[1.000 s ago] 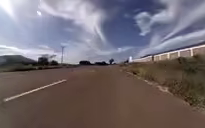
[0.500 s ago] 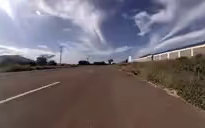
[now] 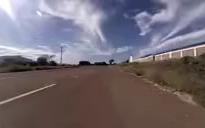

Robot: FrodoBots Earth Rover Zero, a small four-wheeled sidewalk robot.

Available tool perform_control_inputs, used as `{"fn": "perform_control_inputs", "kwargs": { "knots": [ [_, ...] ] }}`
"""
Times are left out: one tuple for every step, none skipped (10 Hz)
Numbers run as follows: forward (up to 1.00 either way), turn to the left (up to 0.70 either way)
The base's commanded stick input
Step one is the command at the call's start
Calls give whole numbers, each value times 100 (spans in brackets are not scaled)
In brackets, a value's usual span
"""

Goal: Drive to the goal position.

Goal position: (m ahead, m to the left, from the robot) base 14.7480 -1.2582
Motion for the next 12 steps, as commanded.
{"fn": "perform_control_inputs", "kwargs": {
  "knots": [
    [85, 0],
    [85, 0],
    [85, 0],
    [85, -2],
    [85, -5],
    [85, -9],
    [85, -12],
    [85, -16],
    [85, -19],
    [85, -23],
    [85, -26],
    [85, -30]
  ]
}}
